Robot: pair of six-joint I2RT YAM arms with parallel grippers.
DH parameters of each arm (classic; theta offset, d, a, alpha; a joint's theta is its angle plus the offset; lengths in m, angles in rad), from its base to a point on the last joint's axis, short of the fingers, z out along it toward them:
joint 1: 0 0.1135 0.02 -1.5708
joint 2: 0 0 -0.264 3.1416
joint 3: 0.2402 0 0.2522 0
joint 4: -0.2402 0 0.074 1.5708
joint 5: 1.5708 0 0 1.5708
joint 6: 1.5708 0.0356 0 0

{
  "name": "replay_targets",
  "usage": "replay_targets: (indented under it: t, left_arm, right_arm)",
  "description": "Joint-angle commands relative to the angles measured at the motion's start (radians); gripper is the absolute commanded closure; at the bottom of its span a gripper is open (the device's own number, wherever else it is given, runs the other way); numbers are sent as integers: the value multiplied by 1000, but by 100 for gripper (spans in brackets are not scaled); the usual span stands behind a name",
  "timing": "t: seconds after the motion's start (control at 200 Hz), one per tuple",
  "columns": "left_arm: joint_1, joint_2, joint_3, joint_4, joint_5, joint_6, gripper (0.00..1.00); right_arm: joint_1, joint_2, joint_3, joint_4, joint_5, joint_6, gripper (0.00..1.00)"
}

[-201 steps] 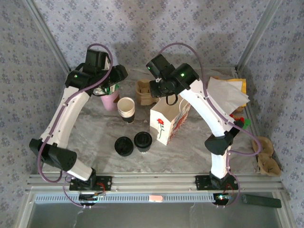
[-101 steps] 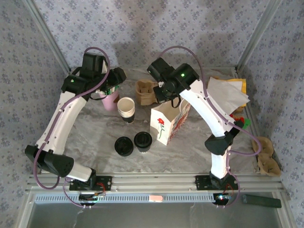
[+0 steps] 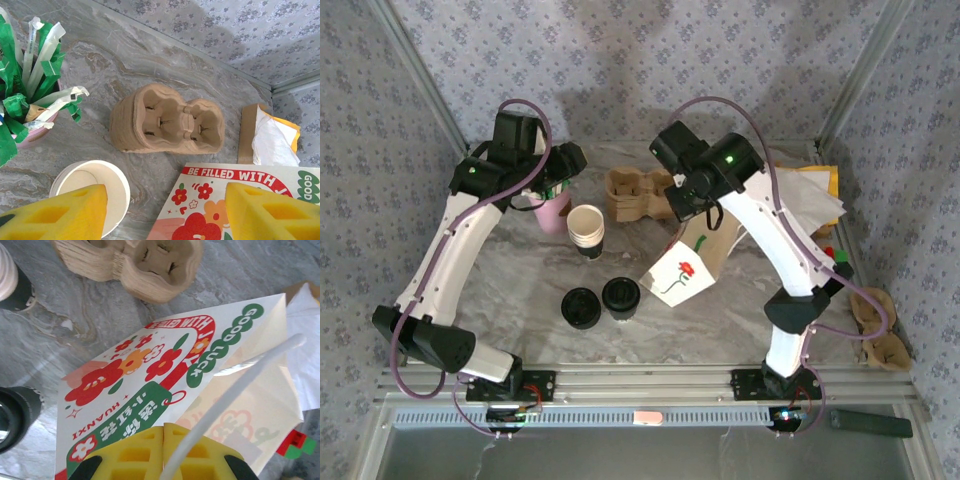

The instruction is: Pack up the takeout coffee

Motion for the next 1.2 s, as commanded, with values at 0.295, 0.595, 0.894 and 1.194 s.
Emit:
replay_targets:
  t: [0.295, 0.595, 0.894, 1.194]
  left_arm:
    - [4, -42, 24, -18, 15, 1, 37]
    - [4, -42, 24, -30, 14, 10, 36]
    - [6, -45, 1, -59, 0, -10, 36]
    - [13, -61, 3, -87, -20, -13, 35]
  right_arm:
    - [-64, -88, -129, -117, 243, -127, 97]
    - [-61, -103, -182, -120, 330, -139, 94]
    - [20, -92, -94, -133, 288, -127, 71]
    - [142, -61, 49, -181, 318, -99, 40]
